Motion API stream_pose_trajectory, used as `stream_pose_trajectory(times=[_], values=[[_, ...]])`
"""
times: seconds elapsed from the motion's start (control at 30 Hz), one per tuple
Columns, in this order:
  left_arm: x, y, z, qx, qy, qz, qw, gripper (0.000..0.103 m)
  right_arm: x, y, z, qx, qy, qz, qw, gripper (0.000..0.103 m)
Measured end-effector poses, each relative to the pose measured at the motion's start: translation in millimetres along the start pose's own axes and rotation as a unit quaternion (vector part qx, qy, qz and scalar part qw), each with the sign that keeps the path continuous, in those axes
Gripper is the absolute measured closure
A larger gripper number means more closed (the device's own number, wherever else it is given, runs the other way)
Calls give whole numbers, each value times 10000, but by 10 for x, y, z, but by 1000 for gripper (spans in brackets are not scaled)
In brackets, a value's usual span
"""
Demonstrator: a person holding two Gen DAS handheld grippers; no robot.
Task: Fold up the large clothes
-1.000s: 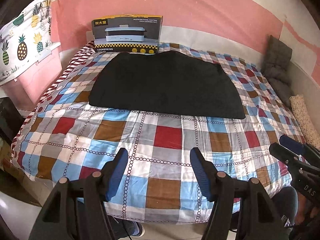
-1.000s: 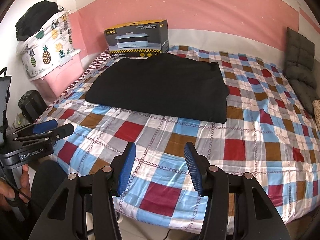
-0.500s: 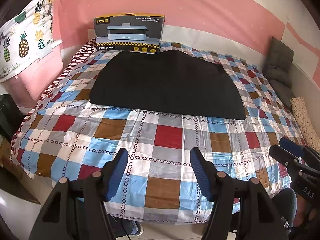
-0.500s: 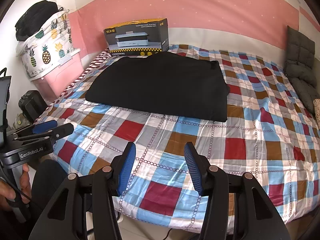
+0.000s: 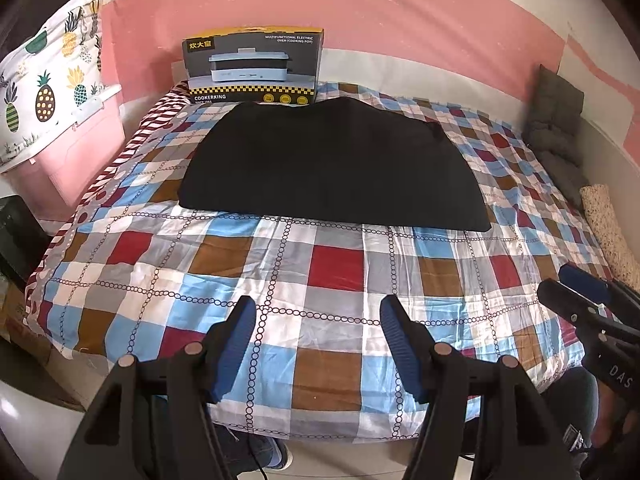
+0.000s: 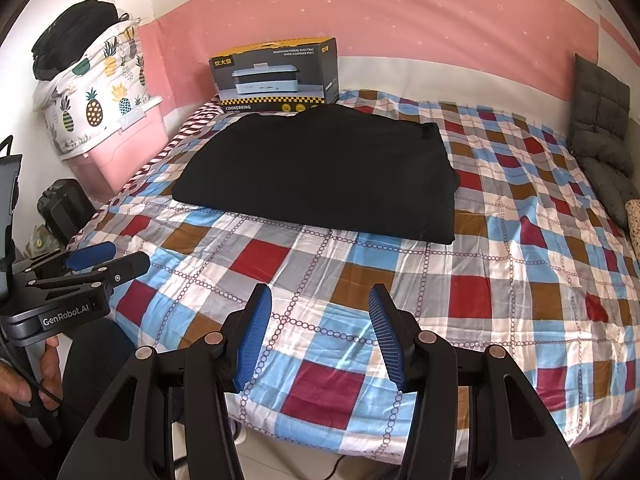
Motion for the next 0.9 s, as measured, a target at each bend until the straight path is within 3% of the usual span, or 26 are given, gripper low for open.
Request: stream_pose_trajectory(times=[0.9], values=[[24,-61,-98,34,-83,-27,10000,36,22,-10,-13,-6,-2,-1,10000,52]])
Point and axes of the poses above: each gripper's, at about its wrist camera, not at the fingertips, and z roughly the way its jaws point, x to its left, y to its top, the point moved 1 cm from there along z, roughly the way its jaws point, and after that the axes turned 6 degrees about x, right-handed, at the moved point
